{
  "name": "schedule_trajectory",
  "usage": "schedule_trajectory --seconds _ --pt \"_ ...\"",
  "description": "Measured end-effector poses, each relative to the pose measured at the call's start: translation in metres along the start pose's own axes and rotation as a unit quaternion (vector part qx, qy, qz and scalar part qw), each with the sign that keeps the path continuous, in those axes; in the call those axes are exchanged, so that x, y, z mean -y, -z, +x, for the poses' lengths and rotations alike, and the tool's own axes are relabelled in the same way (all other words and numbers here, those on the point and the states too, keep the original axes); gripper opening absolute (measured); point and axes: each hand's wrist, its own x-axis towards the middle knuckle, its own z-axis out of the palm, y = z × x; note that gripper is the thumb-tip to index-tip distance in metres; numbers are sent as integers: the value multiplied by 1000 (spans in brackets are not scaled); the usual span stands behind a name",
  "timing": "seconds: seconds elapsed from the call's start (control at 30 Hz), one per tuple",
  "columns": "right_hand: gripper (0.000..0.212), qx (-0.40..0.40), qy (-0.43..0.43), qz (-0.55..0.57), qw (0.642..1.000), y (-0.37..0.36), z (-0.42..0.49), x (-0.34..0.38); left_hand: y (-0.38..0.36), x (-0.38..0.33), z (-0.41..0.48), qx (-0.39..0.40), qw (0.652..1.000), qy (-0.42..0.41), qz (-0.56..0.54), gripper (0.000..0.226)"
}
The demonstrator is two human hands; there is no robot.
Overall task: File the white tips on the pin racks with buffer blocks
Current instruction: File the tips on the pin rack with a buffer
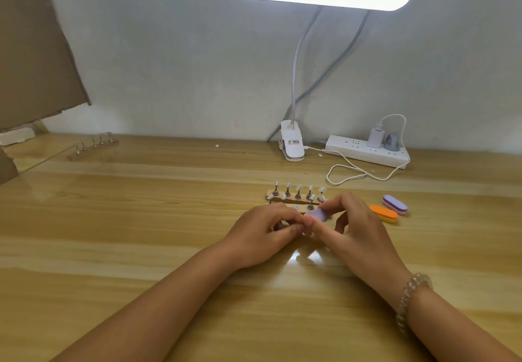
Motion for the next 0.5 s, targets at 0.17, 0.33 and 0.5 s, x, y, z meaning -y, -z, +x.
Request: schedule_trajectory --seconds 0.17,0.33,0.5 --pt "38 20 62 -71 995 -4 -7 3 1 0 -1 12 1000 2 -15 12" --pt "39 -9 -4 -23 1000 0 1 -1 0 -1 1 4 1000 3 -5 13" --pt "38 13 50 -49 997 -1 -6 2 0 3 1 3 1000 -2 -11 13"
